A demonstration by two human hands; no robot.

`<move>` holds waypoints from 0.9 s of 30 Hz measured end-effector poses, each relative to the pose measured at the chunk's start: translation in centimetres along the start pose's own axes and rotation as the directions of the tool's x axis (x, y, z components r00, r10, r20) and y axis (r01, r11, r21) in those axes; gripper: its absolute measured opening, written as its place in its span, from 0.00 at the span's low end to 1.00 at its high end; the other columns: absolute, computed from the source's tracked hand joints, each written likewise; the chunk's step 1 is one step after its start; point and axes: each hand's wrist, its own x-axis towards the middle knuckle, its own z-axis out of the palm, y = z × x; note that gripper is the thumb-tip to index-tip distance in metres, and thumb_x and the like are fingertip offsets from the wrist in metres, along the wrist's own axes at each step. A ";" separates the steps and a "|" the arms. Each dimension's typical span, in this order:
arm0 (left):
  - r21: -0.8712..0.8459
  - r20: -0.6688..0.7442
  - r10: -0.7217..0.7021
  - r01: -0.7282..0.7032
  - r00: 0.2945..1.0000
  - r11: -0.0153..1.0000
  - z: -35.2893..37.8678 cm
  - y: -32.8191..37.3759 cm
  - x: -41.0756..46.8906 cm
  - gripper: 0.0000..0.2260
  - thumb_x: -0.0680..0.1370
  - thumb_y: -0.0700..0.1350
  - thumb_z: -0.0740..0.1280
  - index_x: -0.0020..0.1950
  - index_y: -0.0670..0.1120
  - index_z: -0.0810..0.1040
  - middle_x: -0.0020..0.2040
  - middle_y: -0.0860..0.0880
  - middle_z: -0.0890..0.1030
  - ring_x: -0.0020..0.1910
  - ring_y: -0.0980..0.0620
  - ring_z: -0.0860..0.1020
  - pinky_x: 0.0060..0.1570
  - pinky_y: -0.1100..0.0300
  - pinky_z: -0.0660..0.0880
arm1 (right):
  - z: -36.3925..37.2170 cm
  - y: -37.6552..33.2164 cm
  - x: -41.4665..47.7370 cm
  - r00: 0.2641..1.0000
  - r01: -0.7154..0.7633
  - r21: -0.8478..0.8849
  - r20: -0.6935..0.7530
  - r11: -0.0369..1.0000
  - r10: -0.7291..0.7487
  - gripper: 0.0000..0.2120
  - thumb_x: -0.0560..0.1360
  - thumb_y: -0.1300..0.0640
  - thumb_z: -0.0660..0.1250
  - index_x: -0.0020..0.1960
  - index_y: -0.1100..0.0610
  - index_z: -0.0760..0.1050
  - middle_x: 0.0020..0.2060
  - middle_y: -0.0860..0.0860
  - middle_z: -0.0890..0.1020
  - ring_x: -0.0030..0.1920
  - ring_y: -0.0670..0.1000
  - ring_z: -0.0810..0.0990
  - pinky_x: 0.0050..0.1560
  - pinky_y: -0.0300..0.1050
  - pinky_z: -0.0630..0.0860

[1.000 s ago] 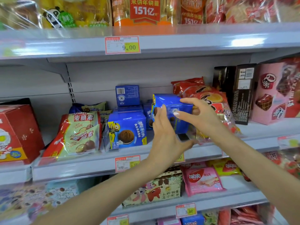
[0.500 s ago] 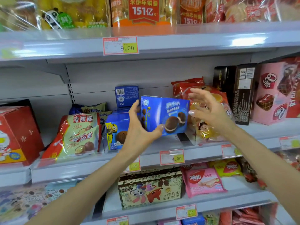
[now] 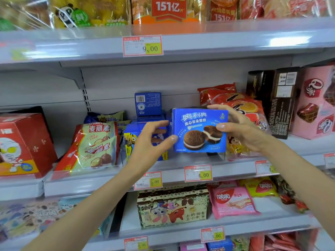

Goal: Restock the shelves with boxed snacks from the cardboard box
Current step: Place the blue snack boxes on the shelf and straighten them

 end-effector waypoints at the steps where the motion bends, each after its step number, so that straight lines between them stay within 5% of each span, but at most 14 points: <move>1: 0.039 -0.096 0.035 -0.032 0.995 0.999 -0.3 0.0 0.0 0.12 0.75 0.48 0.69 0.57 0.54 0.74 0.54 0.56 0.78 0.50 0.64 0.76 0.46 0.69 0.74 | -0.1 0.1 0.1 1.000 0.004 -0.019 -0.028 1.000 -0.005 0.32 0.57 0.48 0.73 0.61 0.45 0.73 0.55 0.51 0.81 0.53 0.51 0.81 0.44 0.41 0.78; 5: 0.055 -0.180 0.061 -0.052 0.982 0.997 -1.0 0.0 0.2 0.07 0.78 0.40 0.64 0.47 0.52 0.75 0.46 0.56 0.79 0.40 0.64 0.74 0.37 0.71 0.72 | -0.4 0.4 0.2 0.998 -0.001 -0.040 -0.070 0.999 -0.002 0.30 0.57 0.47 0.73 0.60 0.44 0.74 0.55 0.52 0.81 0.52 0.51 0.81 0.44 0.41 0.78; 10: 0.061 -0.097 0.046 -0.040 0.994 0.997 -0.8 0.1 0.4 0.06 0.77 0.44 0.66 0.50 0.55 0.73 0.51 0.58 0.78 0.47 0.65 0.75 0.44 0.69 0.72 | 0.1 0.5 0.2 0.999 -0.008 -0.096 -0.047 0.995 0.003 0.28 0.57 0.46 0.74 0.57 0.43 0.74 0.56 0.53 0.79 0.55 0.50 0.79 0.46 0.39 0.77; 15: 0.201 0.218 -0.061 0.016 0.974 0.980 -0.8 0.1 0.3 0.35 0.63 0.65 0.73 0.66 0.62 0.62 0.63 0.59 0.69 0.61 0.65 0.68 0.56 0.67 0.67 | -0.2 0.5 -0.7 0.997 -0.003 -0.080 0.079 0.997 0.009 0.28 0.58 0.50 0.75 0.58 0.45 0.74 0.58 0.56 0.76 0.58 0.55 0.78 0.50 0.46 0.78; 19: 0.168 0.272 -0.091 0.046 0.958 0.985 -0.8 0.4 -0.3 0.36 0.60 0.67 0.71 0.64 0.66 0.60 0.55 0.61 0.76 0.54 0.65 0.74 0.53 0.63 0.70 | 0.1 0.7 -1.1 0.988 0.019 -0.078 0.157 0.997 -0.006 0.35 0.56 0.44 0.80 0.60 0.46 0.73 0.60 0.55 0.76 0.59 0.57 0.78 0.54 0.54 0.78; 23: 0.110 0.255 -0.080 0.054 0.964 0.992 -3.4 1.5 -0.6 0.31 0.58 0.65 0.69 0.60 0.66 0.65 0.52 0.56 0.80 0.46 0.62 0.78 0.44 0.65 0.76 | 0.0 -0.8 0.2 0.982 0.049 -0.167 0.190 0.985 -0.017 0.35 0.61 0.36 0.74 0.65 0.47 0.71 0.60 0.48 0.78 0.61 0.48 0.77 0.54 0.40 0.77; 27: 0.209 0.284 -0.105 0.046 0.953 0.977 -8.4 2.2 -2.1 0.35 0.52 0.76 0.68 0.57 0.71 0.67 0.50 0.58 0.80 0.45 0.60 0.78 0.40 0.69 0.74 | -0.6 -0.8 4.4 0.998 0.057 -0.518 -0.004 0.853 -0.070 0.18 0.71 0.51 0.72 0.59 0.49 0.74 0.57 0.47 0.79 0.59 0.47 0.78 0.54 0.34 0.75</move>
